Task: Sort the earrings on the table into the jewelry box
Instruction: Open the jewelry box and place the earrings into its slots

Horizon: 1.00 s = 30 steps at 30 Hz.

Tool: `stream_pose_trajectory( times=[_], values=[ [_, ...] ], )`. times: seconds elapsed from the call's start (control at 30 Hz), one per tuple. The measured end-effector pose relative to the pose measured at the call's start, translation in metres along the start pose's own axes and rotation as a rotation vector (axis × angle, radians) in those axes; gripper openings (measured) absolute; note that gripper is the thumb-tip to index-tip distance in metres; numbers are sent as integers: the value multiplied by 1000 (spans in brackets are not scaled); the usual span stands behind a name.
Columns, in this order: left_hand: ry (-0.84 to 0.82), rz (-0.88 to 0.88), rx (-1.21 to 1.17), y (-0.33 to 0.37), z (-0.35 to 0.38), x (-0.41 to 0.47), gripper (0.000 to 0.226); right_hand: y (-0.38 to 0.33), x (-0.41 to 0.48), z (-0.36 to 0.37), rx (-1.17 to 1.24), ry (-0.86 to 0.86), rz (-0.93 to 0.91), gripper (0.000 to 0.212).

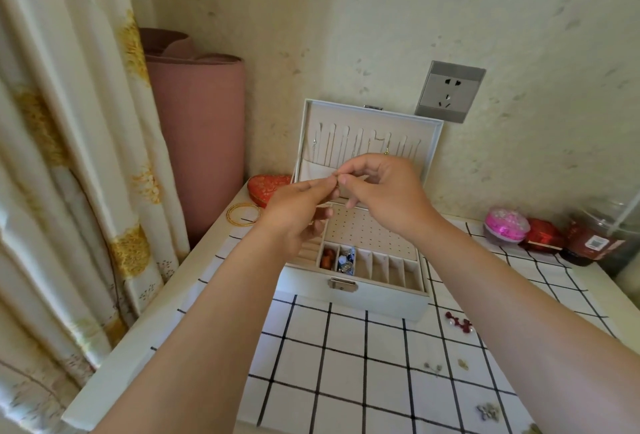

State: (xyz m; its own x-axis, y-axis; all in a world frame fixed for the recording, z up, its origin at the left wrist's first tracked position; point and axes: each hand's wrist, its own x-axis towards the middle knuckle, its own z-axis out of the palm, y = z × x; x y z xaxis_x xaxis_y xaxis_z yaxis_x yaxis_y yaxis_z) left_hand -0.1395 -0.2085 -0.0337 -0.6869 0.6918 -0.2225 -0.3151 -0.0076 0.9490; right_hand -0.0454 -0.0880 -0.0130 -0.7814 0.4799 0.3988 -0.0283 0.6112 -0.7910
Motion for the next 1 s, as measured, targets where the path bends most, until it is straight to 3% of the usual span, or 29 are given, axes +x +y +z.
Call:
stream_pose_trajectory(
  times=[0.13, 0.27, 0.47, 0.63, 0.83, 1.0],
  values=[
    [-98, -125, -109, -1, 6, 3, 10, 7, -1, -6, -58, 11, -49, 9],
    [-129, -119, -229, -2, 9, 1, 12, 3, -2, -10, 16, -21, -21, 10],
    [-72, -14, -78, 0, 5, -3, 10, 0, -1, -12, -23, -35, 88, 12],
    [-14, 46, 98, 3, 0, -7, 15, -3, -3, -15, 15, -107, 55, 22],
    [-26, 97, 212, 4, -8, -4, 14, 4, -1, -14, -13, -90, 42, 13],
    [66, 145, 275, -1, -7, -2, 10, 6, -5, -4, -146, -97, -16, 28]
  ],
)
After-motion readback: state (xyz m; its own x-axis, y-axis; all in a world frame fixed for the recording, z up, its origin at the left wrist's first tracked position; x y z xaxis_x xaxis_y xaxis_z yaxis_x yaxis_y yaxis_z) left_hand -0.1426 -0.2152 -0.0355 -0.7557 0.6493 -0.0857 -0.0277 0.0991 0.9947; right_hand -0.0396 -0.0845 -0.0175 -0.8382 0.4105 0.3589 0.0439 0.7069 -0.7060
